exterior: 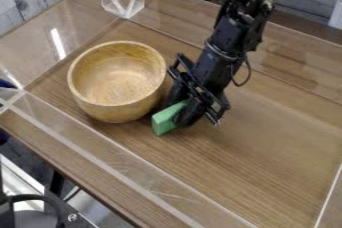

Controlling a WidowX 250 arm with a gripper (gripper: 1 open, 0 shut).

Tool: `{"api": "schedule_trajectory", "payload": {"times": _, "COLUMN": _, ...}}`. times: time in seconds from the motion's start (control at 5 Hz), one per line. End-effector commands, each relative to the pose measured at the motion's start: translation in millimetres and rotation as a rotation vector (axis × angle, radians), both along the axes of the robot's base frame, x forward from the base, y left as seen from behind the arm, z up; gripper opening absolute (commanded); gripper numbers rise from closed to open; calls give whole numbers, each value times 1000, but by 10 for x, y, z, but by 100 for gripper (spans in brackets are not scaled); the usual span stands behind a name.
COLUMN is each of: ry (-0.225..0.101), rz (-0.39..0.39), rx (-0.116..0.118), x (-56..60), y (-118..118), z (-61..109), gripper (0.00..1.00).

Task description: Put the green block in the brown bowl

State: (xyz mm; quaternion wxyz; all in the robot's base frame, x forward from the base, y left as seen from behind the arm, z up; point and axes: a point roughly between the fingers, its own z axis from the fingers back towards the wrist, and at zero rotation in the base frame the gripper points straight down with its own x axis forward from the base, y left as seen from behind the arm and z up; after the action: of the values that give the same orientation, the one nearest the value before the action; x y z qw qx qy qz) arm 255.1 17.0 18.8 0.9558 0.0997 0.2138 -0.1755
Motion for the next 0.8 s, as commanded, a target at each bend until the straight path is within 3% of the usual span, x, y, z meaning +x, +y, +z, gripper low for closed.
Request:
{"api": "schedule_trajectory", "payload": {"times": 0.0, "ry": -81, "rz": -18, "rx": 28, "x": 156, "y": -62, "z": 292, "gripper": 0}}
{"api": "schedule_trajectory", "payload": {"times": 0.2, "ry": -83, "rz": -38, "rx": 53, "x": 171, "y": -122, "z": 416, "gripper": 0}}
{"api": "schedule_trajectory", "payload": {"times": 0.4, "ry": -116, "rz": -17, "rx": 83, "x": 119, "y": -219, "z": 603, "gripper": 0}}
{"api": "schedule_trajectory", "payload": {"times": 0.6, "ry": -127, "rz": 14, "rx": 107, "x": 0, "y": -415, "z": 714, "gripper": 0}}
